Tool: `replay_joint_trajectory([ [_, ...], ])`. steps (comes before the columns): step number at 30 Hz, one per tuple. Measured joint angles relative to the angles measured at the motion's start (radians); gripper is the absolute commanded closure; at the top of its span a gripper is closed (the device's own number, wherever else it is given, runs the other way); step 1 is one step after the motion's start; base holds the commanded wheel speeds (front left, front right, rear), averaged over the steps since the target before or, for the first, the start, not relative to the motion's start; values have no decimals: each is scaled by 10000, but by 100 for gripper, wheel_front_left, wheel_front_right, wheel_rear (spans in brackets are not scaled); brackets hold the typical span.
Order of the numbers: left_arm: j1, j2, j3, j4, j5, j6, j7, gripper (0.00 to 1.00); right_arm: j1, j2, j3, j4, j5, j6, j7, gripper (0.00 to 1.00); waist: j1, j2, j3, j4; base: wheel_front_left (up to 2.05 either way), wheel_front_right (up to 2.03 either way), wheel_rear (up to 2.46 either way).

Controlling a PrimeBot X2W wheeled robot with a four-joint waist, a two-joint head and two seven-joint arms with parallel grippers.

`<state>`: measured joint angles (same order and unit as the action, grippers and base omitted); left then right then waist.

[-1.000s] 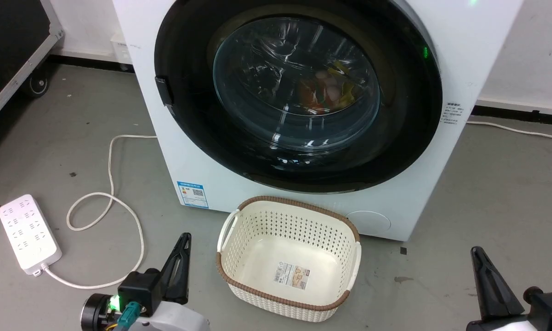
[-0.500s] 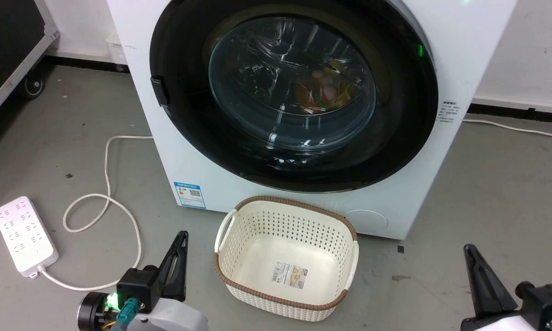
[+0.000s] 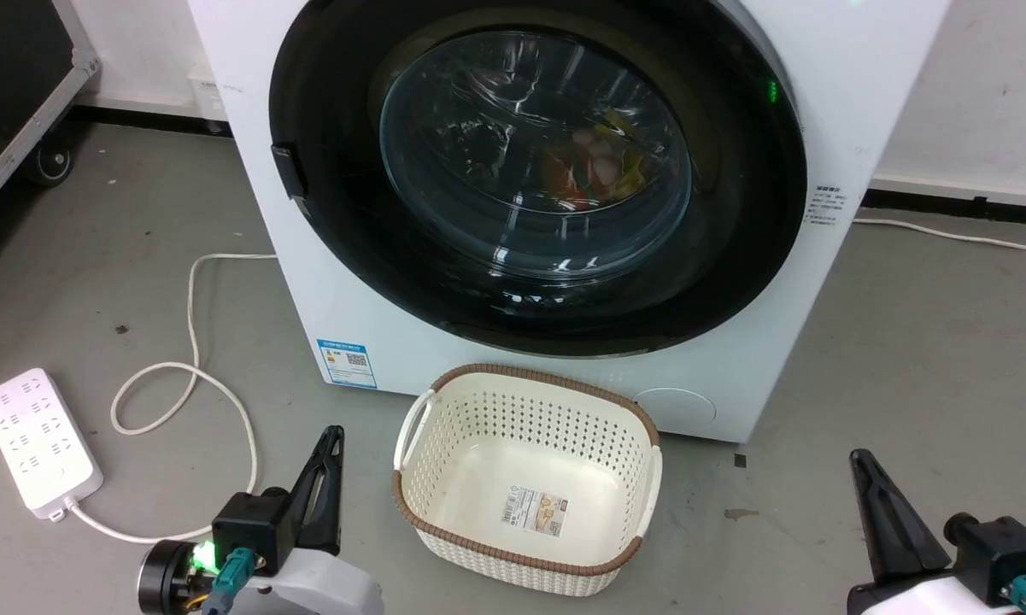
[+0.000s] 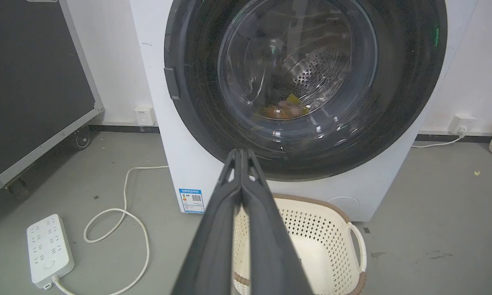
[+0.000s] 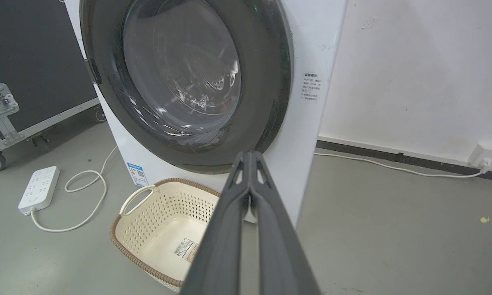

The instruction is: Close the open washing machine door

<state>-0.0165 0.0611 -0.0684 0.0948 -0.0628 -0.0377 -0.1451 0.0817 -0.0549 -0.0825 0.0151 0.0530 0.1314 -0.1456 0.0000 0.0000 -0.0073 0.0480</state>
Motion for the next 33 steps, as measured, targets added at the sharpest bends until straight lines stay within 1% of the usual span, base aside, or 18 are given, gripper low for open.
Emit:
replay_joint_trajectory([
  [33,6,-59,313,-431,261,173,669,100,-317,0,389,-27,-253,0,669,100,0,0,35,-234,0,0,0],
])
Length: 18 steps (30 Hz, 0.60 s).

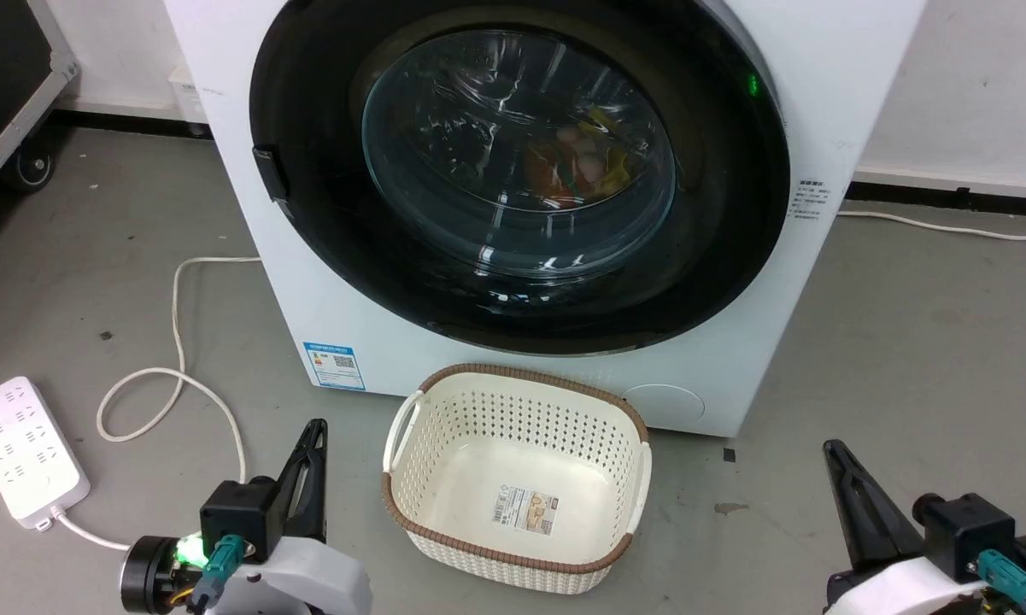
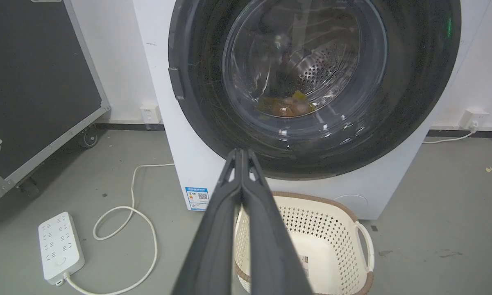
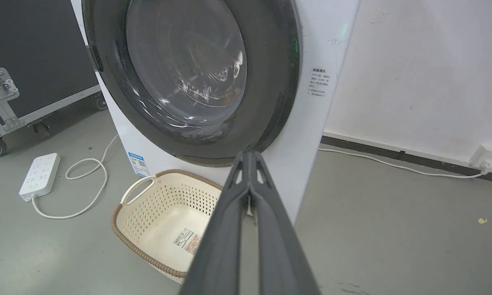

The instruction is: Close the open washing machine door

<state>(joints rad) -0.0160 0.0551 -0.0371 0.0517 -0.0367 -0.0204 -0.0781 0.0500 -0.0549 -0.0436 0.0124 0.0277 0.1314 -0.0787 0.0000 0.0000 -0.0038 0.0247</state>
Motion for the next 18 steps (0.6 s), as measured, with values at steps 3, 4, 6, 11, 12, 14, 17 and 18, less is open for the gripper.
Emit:
replay_joint_trajectory([
  [3,0,-8,35,-27,4,2,88,100,-11,0,35,-6,-19,0,82,100,0,0,3,-21,0,0,0],
  [4,0,-10,48,-44,8,2,104,100,-26,0,50,-6,-19,0,105,100,0,0,4,-28,0,0,0],
  [6,1,-12,71,-77,54,6,163,100,-38,0,75,-17,-21,0,153,100,0,0,6,-41,0,0,0],
  [11,2,-15,123,-144,92,12,259,100,-141,0,136,-31,-71,0,249,100,0,0,12,-76,0,0,0],
  [12,2,-15,134,-157,94,12,265,100,-146,0,146,-33,-100,0,282,100,0,0,13,-82,0,0,0],
  [14,3,-15,151,-178,104,13,309,100,-147,0,167,-35,-102,0,330,100,0,0,15,-96,0,0,0],
  [17,4,-19,174,-213,125,46,366,100,-151,0,196,-35,-111,0,364,100,0,0,18,-117,0,0,0],
  [18,4,-19,178,-232,159,67,401,100,-154,0,201,-36,-111,0,412,100,0,0,19,-124,0,0,0],
])
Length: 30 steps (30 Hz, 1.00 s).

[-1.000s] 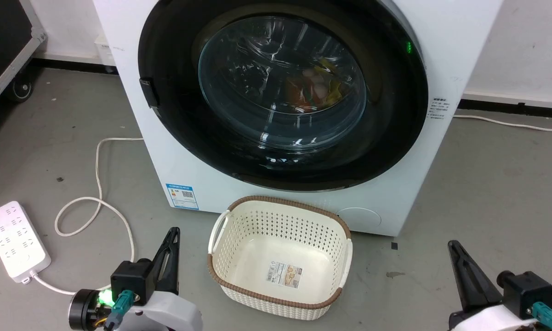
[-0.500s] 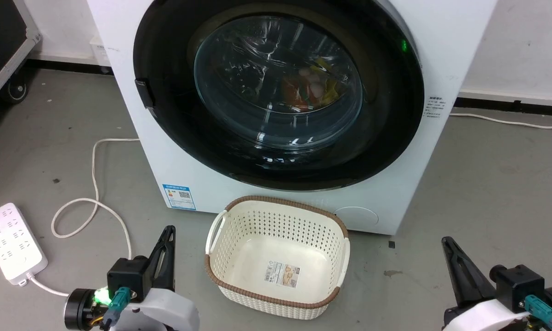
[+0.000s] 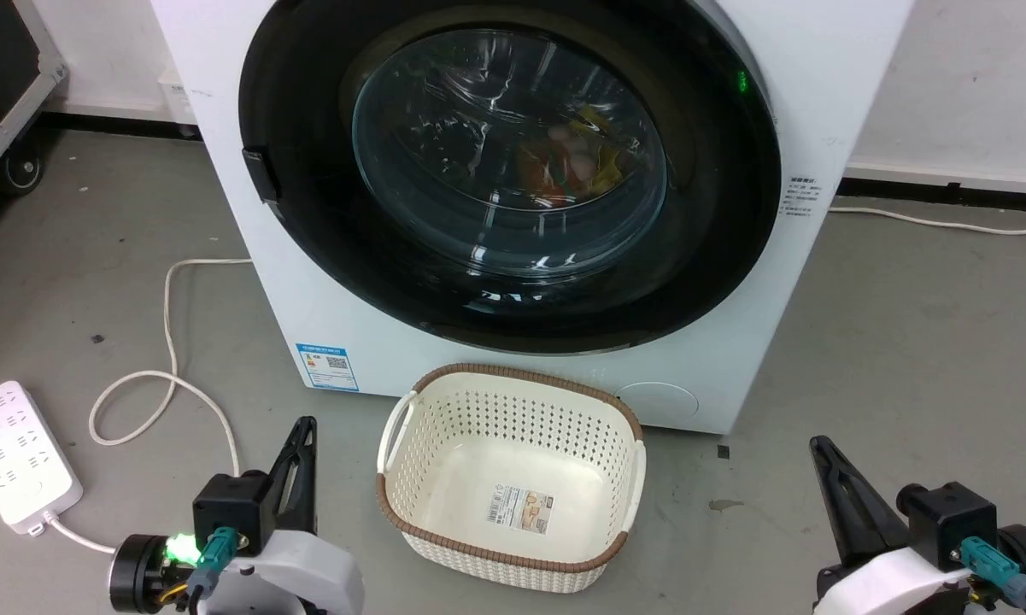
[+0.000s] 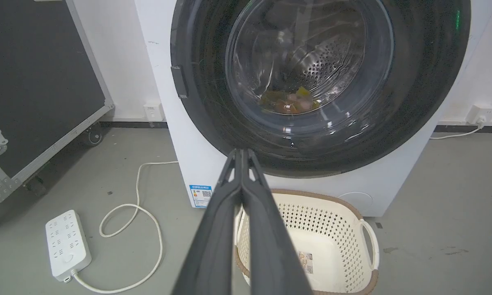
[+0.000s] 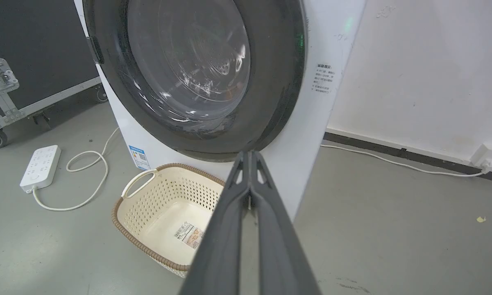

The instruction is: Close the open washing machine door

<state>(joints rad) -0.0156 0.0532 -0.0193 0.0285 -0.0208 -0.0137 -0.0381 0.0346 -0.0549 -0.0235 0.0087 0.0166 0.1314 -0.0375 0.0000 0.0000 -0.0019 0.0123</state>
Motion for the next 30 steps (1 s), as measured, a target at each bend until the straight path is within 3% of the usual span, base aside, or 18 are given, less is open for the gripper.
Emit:
replay_joint_trajectory([
  [30,8,-29,182,-240,182,113,378,100,-204,2,238,-25,-90,0,362,100,0,0,19,-124,0,0,0],
])
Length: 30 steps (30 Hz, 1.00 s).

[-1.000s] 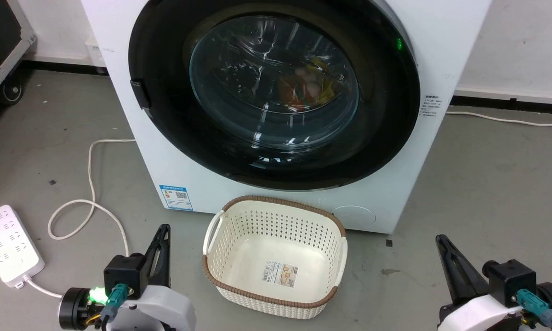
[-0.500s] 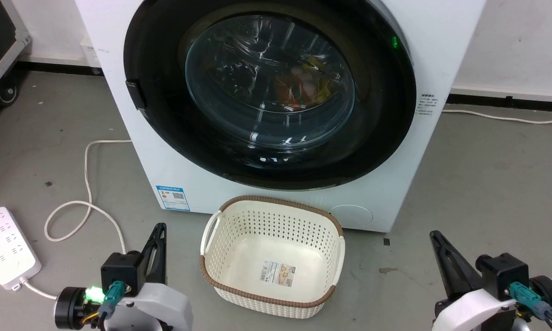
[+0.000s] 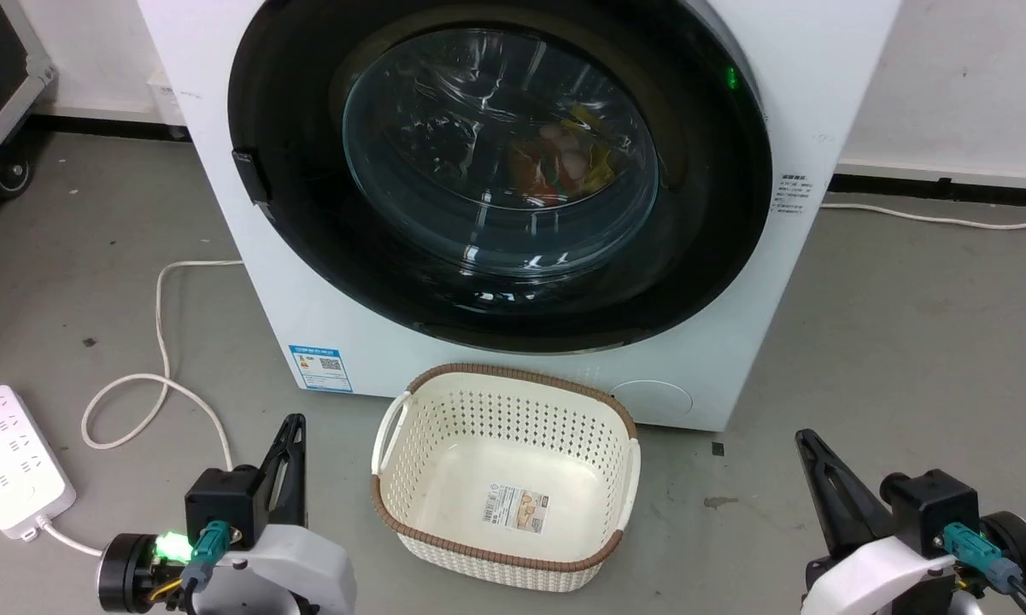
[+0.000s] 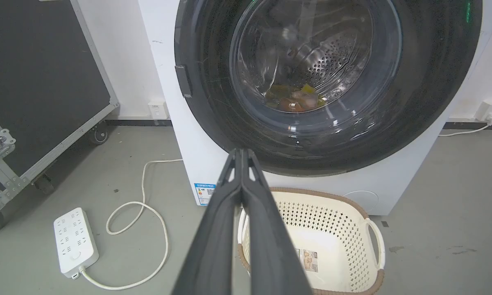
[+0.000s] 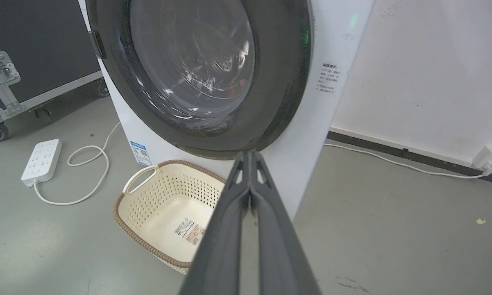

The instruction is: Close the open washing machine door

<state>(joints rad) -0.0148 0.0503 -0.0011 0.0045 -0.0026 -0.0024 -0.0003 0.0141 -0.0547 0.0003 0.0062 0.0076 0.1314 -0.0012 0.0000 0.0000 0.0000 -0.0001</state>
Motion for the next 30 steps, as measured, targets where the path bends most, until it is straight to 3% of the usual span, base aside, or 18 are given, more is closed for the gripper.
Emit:
replay_joint_trajectory([
  [30,2,-2,4,-2,0,0,0,100,-2,0,0,-4,0,0,0,100,0,0,0,0,0,0,0],
])
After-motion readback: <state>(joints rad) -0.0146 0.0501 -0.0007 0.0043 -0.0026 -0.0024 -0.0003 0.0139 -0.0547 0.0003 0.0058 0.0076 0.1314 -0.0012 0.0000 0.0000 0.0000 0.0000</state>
